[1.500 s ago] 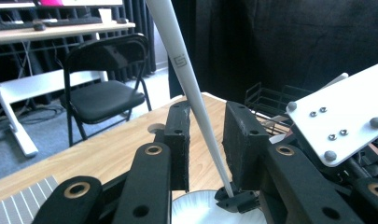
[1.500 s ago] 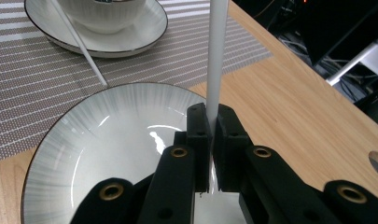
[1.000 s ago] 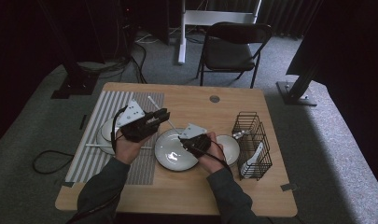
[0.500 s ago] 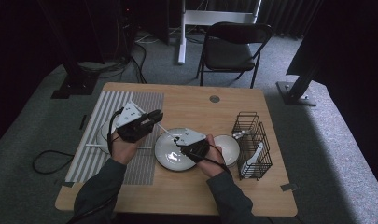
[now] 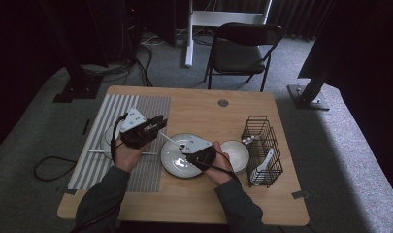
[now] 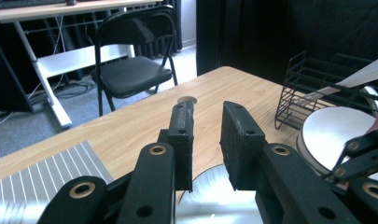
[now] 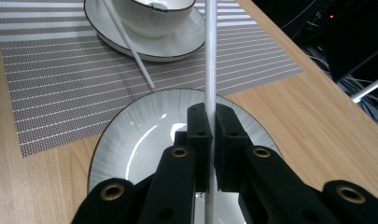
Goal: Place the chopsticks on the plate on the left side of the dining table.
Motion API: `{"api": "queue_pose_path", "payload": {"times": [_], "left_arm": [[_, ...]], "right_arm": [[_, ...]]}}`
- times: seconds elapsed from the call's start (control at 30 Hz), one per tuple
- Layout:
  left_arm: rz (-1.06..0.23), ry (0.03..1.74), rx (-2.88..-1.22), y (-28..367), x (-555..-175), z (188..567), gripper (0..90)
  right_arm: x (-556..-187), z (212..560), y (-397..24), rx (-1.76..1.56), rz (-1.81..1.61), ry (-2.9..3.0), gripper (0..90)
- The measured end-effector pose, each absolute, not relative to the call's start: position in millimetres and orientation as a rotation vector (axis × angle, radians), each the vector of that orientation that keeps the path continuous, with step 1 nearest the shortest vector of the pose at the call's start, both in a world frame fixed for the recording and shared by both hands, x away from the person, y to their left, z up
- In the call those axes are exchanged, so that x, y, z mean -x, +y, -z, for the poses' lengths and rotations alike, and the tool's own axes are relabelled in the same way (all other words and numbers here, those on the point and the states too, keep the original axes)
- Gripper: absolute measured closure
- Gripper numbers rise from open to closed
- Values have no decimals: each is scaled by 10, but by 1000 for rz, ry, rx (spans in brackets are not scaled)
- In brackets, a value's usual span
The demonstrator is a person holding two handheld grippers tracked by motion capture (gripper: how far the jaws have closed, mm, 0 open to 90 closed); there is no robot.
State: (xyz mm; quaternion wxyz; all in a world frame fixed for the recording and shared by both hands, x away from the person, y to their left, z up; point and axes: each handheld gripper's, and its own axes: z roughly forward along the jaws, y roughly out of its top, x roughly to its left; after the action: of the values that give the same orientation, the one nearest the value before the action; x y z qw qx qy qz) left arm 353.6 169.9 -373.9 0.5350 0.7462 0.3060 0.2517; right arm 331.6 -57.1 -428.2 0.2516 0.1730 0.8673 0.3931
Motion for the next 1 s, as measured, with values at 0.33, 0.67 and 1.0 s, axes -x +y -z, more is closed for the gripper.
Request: {"api": "queue_pose_path", "payload": {"times": [0.33, 0.67, 1.0], "left_arm": [[-613, 703, -1795, 1686, -3480, 3714, 734], [-620, 709, -1813, 1764, -3412, 3760, 718], [-624, 783, -1814, 2010, -3290, 3925, 711]], "right_arm": [[-3314, 4372, -408, -430, -1057, 2401, 865], [-3353, 4434, -190, -384, -1070, 2435, 865], [-3403, 4470, 47, -319, -1054, 2471, 865]]}}
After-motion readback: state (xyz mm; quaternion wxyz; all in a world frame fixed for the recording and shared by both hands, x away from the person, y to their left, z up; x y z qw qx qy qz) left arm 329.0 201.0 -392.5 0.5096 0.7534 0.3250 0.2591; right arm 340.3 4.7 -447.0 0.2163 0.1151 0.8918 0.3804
